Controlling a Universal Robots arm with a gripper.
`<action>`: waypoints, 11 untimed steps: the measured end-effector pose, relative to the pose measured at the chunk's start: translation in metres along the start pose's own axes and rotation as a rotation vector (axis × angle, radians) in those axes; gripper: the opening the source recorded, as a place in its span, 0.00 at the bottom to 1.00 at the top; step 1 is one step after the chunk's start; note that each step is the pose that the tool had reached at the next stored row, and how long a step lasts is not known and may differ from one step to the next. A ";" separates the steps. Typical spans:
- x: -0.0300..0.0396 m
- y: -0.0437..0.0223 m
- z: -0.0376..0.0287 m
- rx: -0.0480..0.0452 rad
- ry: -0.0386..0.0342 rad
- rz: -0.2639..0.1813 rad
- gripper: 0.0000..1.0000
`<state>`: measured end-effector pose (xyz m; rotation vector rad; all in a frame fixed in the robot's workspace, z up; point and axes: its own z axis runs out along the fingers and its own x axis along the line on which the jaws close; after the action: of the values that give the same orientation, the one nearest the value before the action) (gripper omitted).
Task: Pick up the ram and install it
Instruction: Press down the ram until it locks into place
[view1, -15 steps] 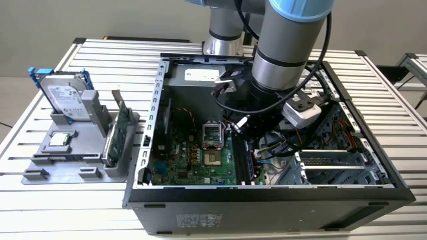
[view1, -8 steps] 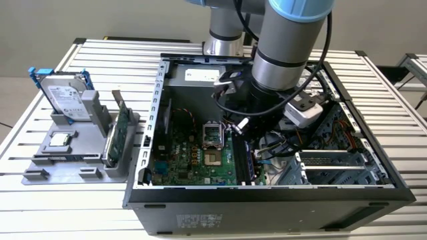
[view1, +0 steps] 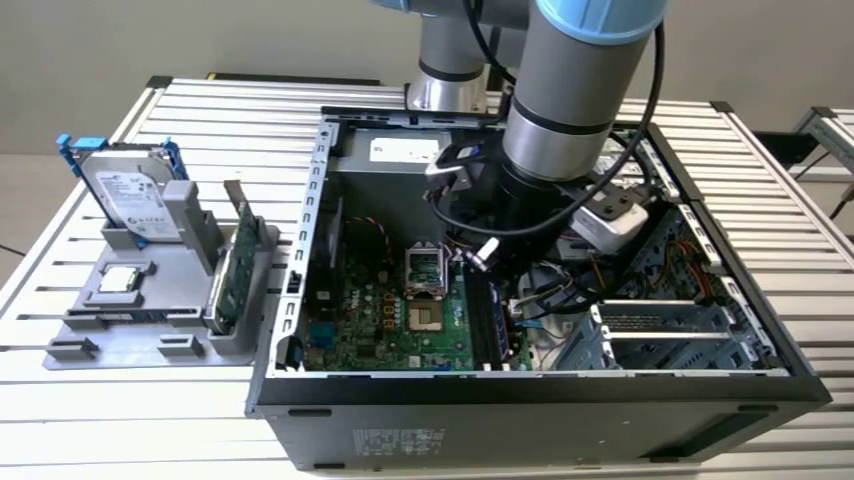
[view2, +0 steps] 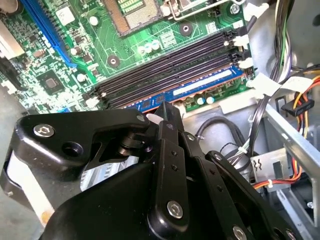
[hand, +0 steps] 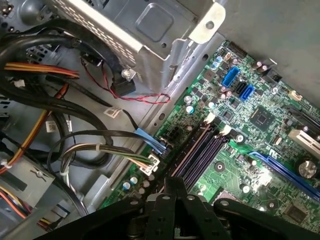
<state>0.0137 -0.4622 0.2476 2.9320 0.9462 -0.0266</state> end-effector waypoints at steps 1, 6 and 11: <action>-0.0001 -0.0001 0.0000 -0.0001 0.0001 -0.009 0.00; -0.0004 -0.0003 0.0000 -0.0005 0.0009 -0.055 0.00; -0.0006 -0.0006 0.0000 -0.0009 0.0016 -0.099 0.00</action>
<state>0.0129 -0.4621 0.2476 2.8820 1.0907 -0.0285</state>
